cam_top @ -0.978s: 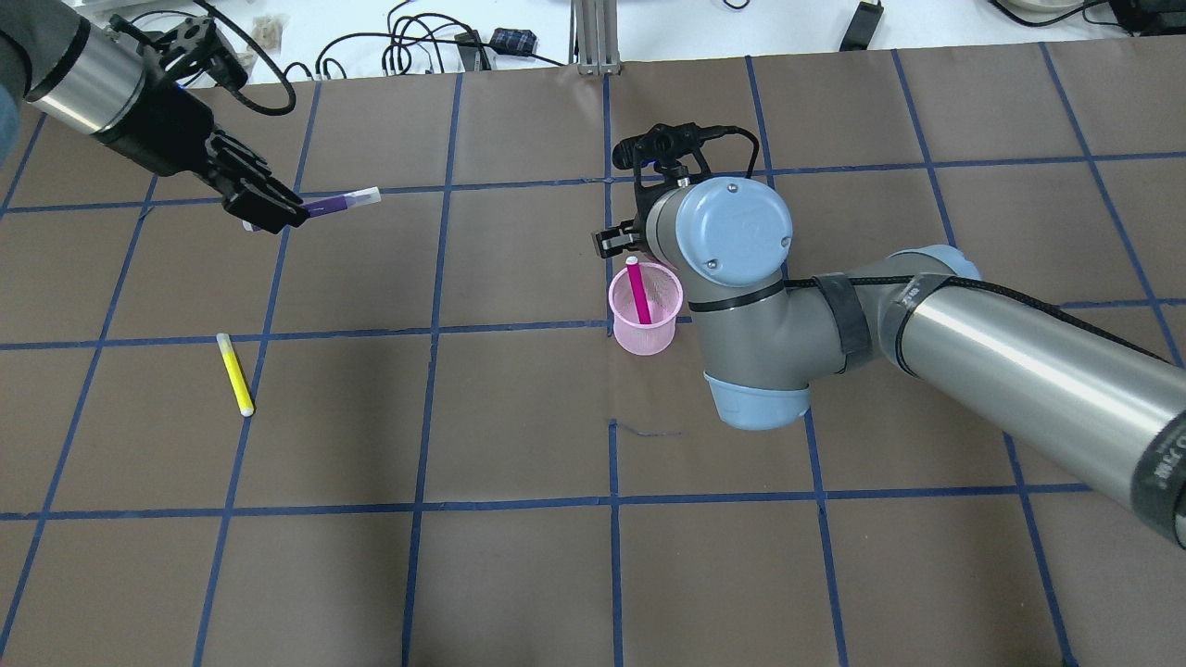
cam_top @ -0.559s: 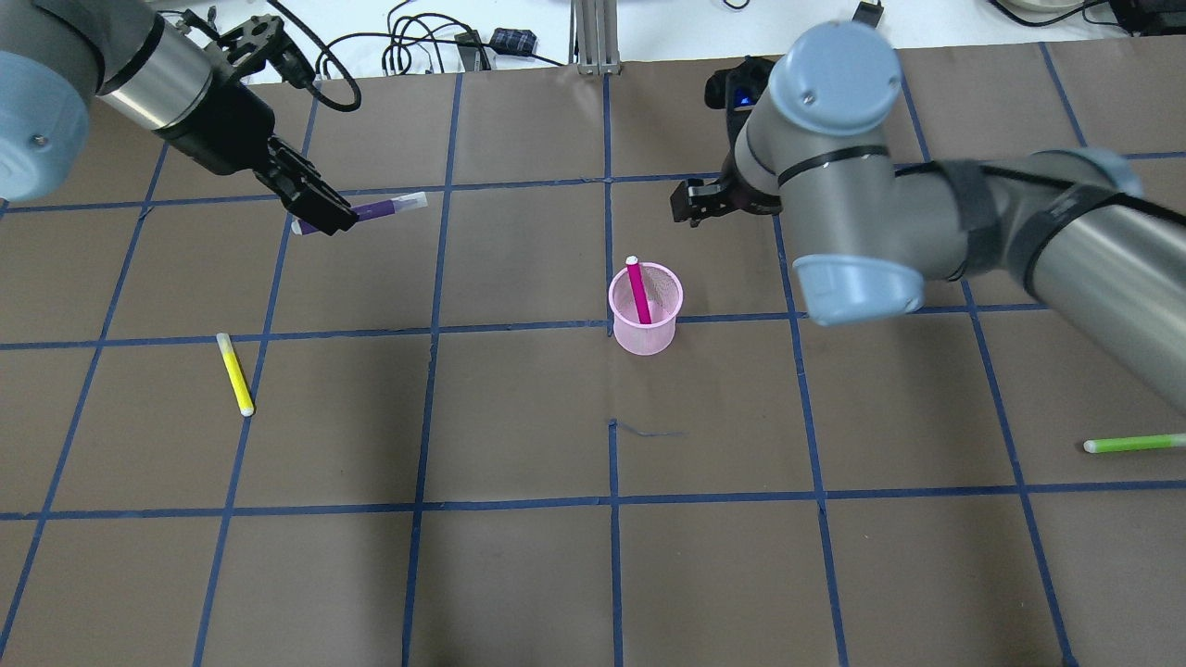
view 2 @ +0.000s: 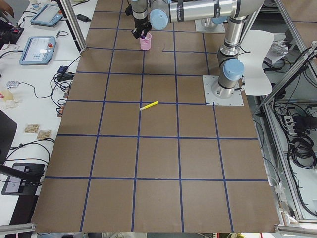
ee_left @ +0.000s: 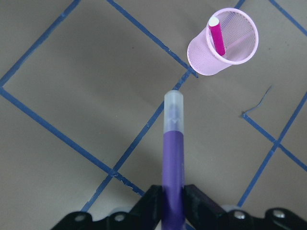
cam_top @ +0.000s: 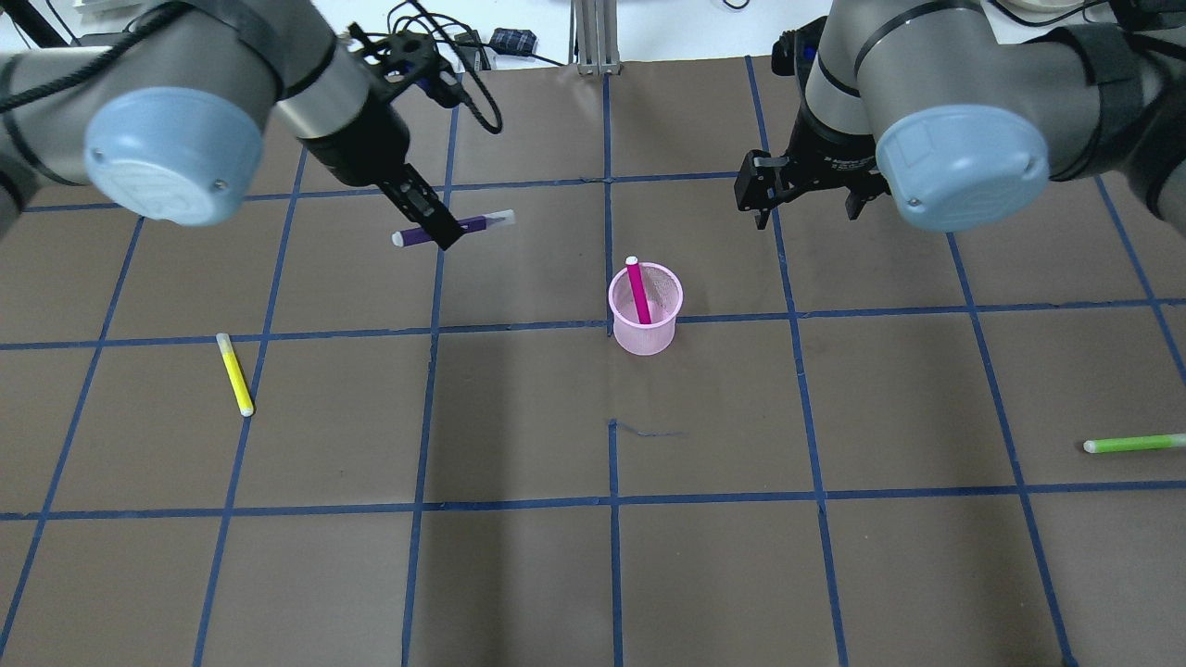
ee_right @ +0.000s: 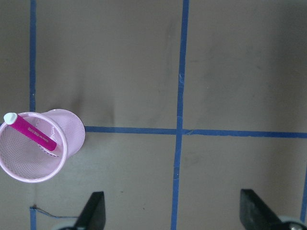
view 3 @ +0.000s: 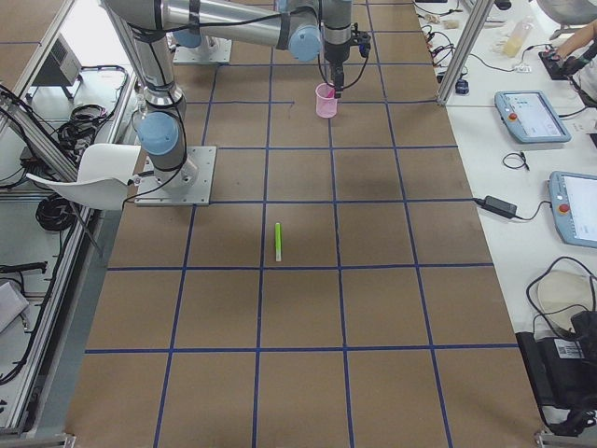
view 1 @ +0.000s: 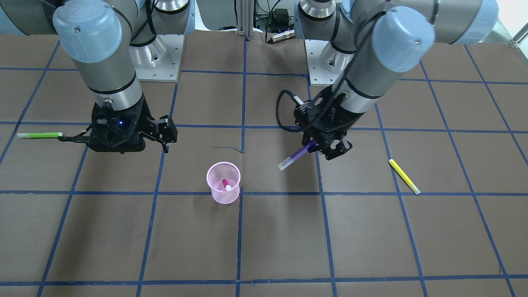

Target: Insert purple and pink pens into pink cup

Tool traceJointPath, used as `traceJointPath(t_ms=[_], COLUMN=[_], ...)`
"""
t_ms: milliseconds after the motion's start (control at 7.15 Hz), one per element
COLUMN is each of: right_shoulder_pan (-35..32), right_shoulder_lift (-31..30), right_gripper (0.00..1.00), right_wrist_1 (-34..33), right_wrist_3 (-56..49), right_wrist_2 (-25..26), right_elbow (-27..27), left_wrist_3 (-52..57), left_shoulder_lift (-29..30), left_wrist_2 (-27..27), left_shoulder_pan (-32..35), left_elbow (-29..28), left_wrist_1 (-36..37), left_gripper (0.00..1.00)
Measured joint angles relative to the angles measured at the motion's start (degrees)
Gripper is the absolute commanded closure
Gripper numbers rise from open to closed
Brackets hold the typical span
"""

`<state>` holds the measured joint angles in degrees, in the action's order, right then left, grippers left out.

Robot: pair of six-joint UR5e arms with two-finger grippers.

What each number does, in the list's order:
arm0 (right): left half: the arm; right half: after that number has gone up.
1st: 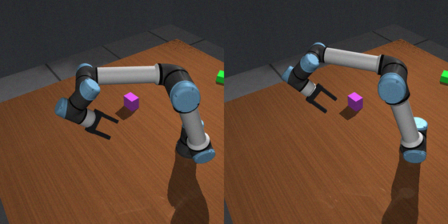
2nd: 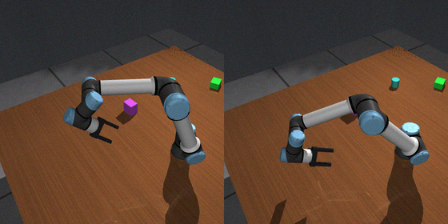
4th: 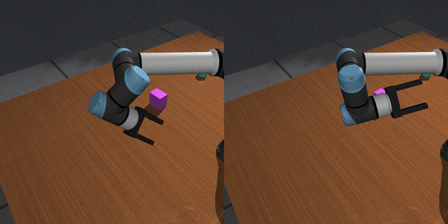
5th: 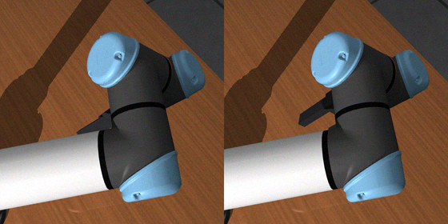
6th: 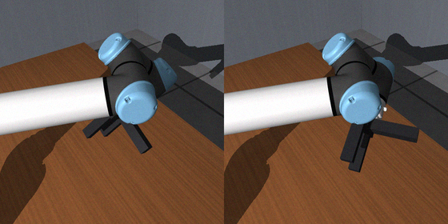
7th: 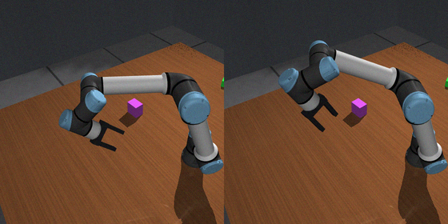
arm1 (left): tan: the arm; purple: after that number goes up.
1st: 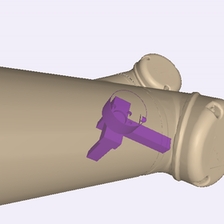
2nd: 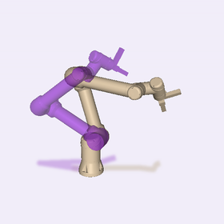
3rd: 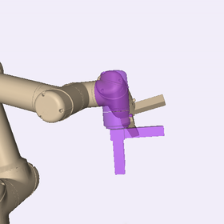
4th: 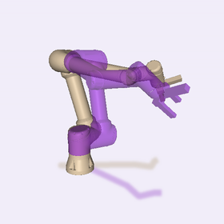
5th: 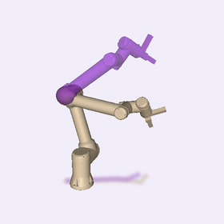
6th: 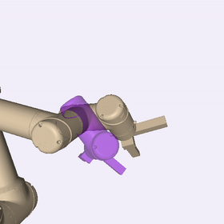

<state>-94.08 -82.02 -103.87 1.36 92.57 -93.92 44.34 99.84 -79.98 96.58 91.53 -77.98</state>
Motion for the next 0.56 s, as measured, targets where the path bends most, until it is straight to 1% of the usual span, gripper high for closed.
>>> traceJointPath(t_ms=[280, 419, 559], right_shoulder_pan=[0.79, 0.99, 1.05], right_shoulder_lift=[-0.2, -0.52, -0.85], right_gripper=[0.0, 0.0, 0.0], right_wrist_1=[7.9, 11.05, 12.88], right_wrist_3=[-0.01, 0.0, -0.01], right_wrist_2=[0.58, 0.33, 0.01], right_elbow=[3.11, 4.8, 5.91], left_wrist_3=[-4.82, -5.42, -5.77], left_shoulder_lift=[3.91, 5.9, 7.5], left_wrist_2=[-7.07, -11.07, -13.64], left_shoulder_pan=[9.53, 13.34, 15.81], left_elbow=[-0.44, -0.62, -0.83], left_wrist_1=[4.29, 5.2, 6.27], left_gripper=[1.0, 1.0, 1.0])
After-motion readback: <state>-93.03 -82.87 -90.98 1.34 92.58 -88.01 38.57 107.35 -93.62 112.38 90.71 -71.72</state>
